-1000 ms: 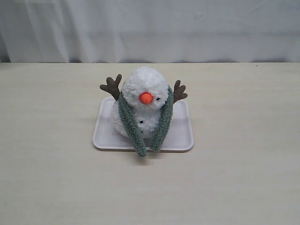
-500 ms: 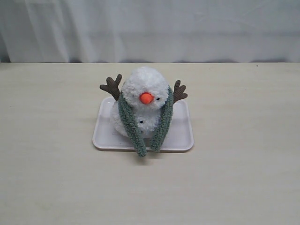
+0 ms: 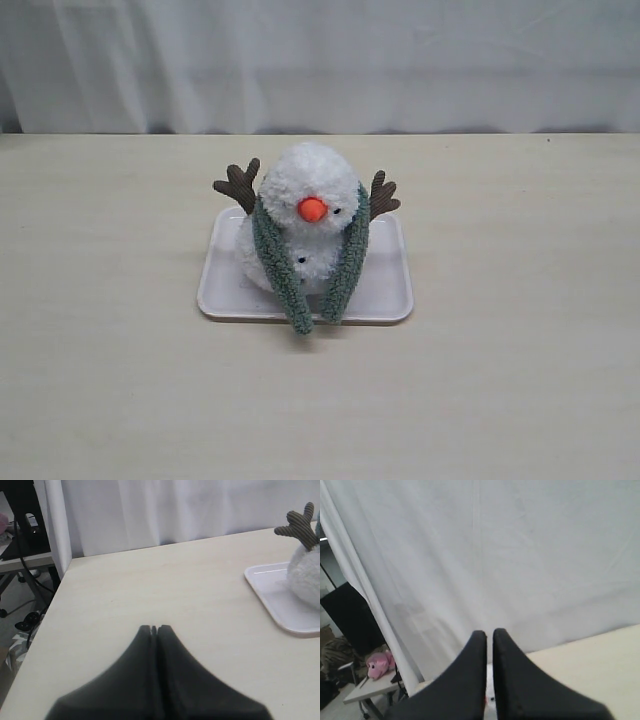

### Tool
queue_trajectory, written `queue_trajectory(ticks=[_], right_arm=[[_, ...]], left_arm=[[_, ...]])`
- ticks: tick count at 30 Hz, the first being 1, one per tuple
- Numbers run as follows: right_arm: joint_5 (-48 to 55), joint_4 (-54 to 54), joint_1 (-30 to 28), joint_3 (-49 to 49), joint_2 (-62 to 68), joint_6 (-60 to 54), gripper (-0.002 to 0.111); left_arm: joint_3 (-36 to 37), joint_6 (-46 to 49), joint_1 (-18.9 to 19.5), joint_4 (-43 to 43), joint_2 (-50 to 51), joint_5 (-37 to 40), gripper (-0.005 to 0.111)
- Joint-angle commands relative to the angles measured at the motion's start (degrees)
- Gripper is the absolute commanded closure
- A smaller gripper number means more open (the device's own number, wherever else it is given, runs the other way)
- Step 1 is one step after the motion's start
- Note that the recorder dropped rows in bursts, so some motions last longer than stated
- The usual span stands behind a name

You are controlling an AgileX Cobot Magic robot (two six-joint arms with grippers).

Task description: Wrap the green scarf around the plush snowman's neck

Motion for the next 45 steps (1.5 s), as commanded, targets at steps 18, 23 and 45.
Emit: queue_trajectory(ticks=[18, 23, 45], right_arm=[[-48.8, 8.4, -12.0, 13.3, -0.2, -0.7, 0.104], [-48.8, 4.7, -12.0, 16.9, -0.2, -0.6, 0.104], [-48.8, -0.6, -12.0, 33.0, -0.2, -0.6, 0.104]], left_arm=[[0.2, -0.3, -0.3, -0.2, -0.1, -0.4, 0.107], [0.2, -0.3, -0.3, -0.2, -0.1, -0.5, 0.107], [0.2, -0.3, -0.3, -0.2, -0.1, -0.5, 0.107]])
